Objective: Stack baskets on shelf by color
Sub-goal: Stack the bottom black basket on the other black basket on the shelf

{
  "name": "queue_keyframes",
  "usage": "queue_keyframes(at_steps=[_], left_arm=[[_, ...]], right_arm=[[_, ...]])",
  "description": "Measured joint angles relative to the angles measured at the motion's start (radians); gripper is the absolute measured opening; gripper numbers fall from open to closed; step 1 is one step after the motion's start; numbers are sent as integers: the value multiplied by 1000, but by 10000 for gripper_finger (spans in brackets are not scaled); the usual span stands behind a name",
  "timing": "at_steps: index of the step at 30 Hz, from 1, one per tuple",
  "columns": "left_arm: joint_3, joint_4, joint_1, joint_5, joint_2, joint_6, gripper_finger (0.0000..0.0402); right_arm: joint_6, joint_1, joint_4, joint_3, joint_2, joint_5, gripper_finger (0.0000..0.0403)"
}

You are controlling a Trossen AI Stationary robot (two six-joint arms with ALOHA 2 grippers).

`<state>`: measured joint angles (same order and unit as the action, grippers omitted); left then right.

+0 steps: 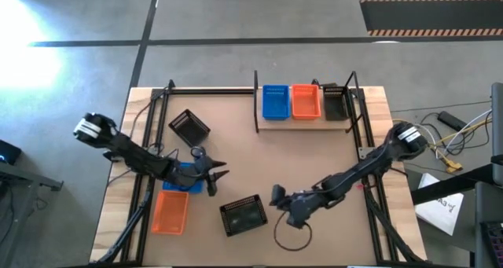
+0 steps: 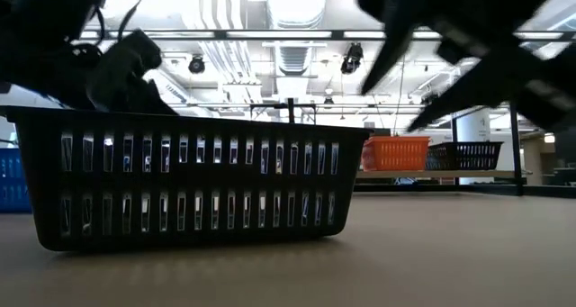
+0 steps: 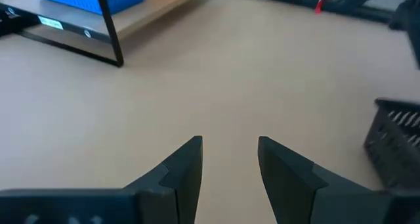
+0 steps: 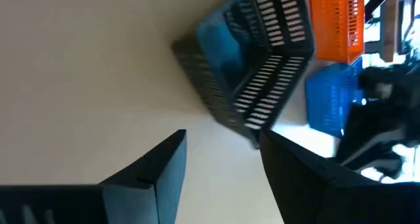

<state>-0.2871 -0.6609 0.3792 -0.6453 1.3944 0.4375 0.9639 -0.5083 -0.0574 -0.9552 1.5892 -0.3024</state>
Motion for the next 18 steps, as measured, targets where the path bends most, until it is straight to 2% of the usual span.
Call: queue_keyframes(at_steps=[7,11,14,18], left_arm=[[-52,-38,0,1,148,-3,132],[-80,-39,1,4,186,-1,132],[-91,-39,2,20,191,0,132],[-90,-39,1,34,182,1,132]], right_arm=[[192,76,-42,-130,134,125,166],[245,100,-135,-218,197,178,150],[249,105,-191,-271,246,226,124],[196,102,-274,-324,281,226,66]])
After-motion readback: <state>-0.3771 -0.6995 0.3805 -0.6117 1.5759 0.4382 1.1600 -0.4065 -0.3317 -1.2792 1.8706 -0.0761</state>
